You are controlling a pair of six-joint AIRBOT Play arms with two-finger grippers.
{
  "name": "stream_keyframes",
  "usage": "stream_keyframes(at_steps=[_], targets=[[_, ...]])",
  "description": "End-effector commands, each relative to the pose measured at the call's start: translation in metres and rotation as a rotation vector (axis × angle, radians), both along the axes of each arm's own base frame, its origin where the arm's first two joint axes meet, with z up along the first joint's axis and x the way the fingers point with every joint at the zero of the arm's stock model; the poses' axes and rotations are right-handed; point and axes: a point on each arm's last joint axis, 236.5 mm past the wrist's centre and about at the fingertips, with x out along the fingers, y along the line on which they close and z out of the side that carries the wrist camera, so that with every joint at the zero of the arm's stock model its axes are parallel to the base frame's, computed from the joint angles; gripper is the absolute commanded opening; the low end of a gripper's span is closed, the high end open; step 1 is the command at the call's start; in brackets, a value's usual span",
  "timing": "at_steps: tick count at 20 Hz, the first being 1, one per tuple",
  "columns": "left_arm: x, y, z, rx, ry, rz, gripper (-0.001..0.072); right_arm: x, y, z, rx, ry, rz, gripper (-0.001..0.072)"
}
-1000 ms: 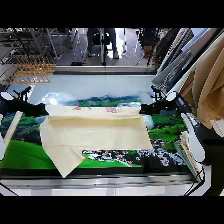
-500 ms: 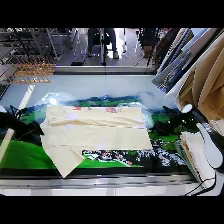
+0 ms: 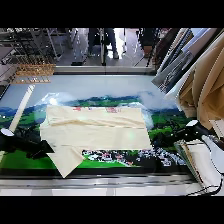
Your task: Fold the clothes and pants, and hang the long-sleeved shirts on hangers.
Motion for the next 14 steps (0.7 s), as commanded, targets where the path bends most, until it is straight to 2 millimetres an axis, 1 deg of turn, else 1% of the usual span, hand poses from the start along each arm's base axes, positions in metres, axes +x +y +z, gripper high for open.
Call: stream_keyframes(at_steps=[1, 2, 3, 5, 6, 7, 8, 9, 10, 11, 12, 13, 14], targets=[[0.016, -0.012, -0.002, -0.043, -0.091, 0.065, 0.02, 0.002, 0.024, -0.003, 0.068, -0.023, 0.041, 0.0278], [0.022, -0.016, 0.001, -0.065, -0.106, 0.084, 0.0049, 0.002, 0.036, -0.001, 0.092, -0.028, 0.062, 0.0135], [0.024, -0.02, 0.006, -0.089, -0.124, 0.076, 0.0004, 0.001, 0.044, 0.002, 0.108, -0.03, 0.081, 0.001], [0.024, -0.019, 0.022, -0.119, -0.138, 0.058, 0.0003, -0.004, 0.049, 0.017, 0.124, -0.041, 0.116, 0.0008], [0.026, -0.013, 0.036, -0.137, -0.155, 0.064, 0.0004, -0.005, 0.049, 0.031, 0.118, -0.066, 0.129, 0.0007], [0.035, -0.006, 0.057, -0.165, -0.195, 0.087, 0.0003, -0.004, 0.048, 0.045, 0.101, -0.109, 0.138, 0.0007], [0.05, 0.003, 0.081, -0.197, -0.258, 0.126, 0.0002, 0.001, 0.048, 0.063, 0.084, -0.17, 0.134, 0.0006], [0.072, 0.013, 0.11, -0.233, -0.346, 0.18, 0.0002, 0.012, 0.047, 0.082, 0.058, -0.236, 0.114, 0.0005], [0.096, 0.024, 0.14, -0.257, -0.443, 0.225, 0.0002, 0.029, 0.043, 0.097, 0.029, -0.291, 0.067, 0.0005], [0.116, 0.031, 0.161, -0.262, -0.522, 0.251, 0.0002, 0.051, 0.041, 0.113, 0.011, -0.348, 0.016, 0.0004], [0.137, 0.038, 0.178, -0.257, -0.583, 0.277, 0.0002, 0.073, 0.039, 0.124, -0.008, -0.39, -0.03, 0.0004], [0.159, 0.046, 0.187, -0.243, -0.613, 0.316, 0.0001, 0.095, 0.038, 0.131, -0.028, -0.422, -0.076, 0.0004], [0.18, 0.051, 0.188, -0.227, -0.627, 0.337, 0.0002, 0.118, 0.039, 0.135, -0.042, -0.448, -0.11, 0.0004]])
